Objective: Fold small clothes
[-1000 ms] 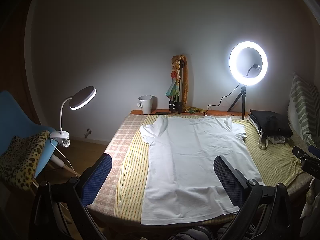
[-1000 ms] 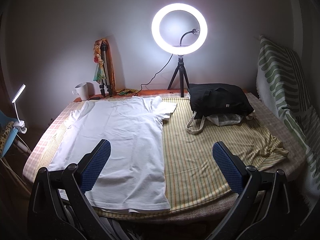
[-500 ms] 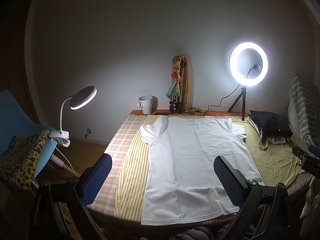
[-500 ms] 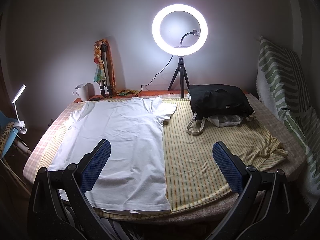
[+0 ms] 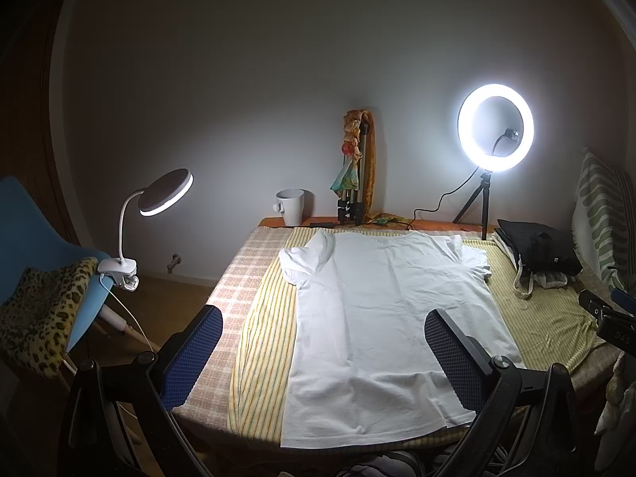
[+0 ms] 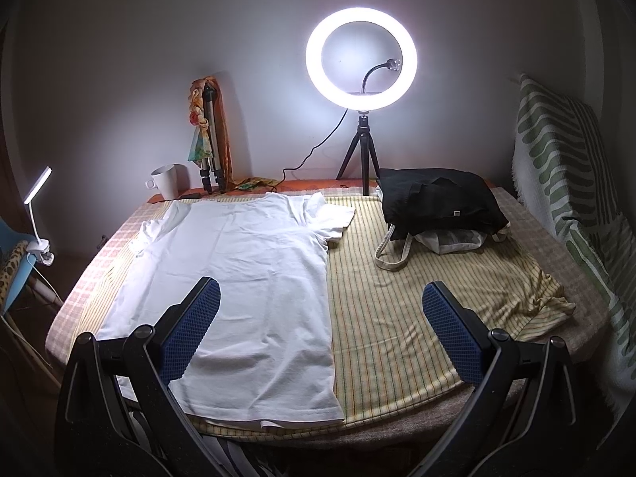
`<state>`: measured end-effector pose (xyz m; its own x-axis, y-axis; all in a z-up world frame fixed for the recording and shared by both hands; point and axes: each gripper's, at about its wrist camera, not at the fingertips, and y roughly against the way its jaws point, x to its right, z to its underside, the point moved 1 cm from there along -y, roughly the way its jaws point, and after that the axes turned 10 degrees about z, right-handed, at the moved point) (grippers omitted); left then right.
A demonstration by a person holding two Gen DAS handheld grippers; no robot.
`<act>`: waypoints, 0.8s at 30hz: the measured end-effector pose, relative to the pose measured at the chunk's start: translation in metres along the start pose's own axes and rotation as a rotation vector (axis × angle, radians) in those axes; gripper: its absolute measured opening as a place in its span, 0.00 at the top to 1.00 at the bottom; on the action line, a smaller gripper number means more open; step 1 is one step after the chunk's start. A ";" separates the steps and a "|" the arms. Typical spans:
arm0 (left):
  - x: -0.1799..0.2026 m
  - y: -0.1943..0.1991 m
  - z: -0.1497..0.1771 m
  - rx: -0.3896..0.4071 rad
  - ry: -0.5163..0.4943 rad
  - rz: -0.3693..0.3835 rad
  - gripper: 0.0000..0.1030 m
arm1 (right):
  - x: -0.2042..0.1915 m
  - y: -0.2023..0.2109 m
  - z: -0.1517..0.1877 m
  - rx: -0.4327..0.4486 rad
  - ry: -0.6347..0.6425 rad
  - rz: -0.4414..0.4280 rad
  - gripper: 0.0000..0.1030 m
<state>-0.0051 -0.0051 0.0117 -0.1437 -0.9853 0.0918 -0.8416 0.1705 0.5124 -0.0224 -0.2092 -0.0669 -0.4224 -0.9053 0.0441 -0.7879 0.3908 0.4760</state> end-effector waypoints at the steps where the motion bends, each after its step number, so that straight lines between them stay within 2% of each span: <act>1: 0.000 -0.001 0.000 -0.001 0.001 -0.001 0.00 | 0.000 0.000 0.000 0.000 0.000 -0.001 0.00; 14: -0.014 -0.008 0.008 -0.014 0.012 -0.029 0.00 | -0.014 -0.006 -0.002 0.008 0.008 0.004 0.00; 24: -0.042 -0.020 0.019 -0.042 0.050 -0.064 0.00 | -0.029 -0.011 -0.008 0.016 0.019 0.023 0.00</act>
<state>0.0073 0.0329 -0.0186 -0.0629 -0.9930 0.0999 -0.8253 0.1080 0.5542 0.0020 -0.1885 -0.0659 -0.4322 -0.8990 0.0712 -0.7850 0.4139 0.4609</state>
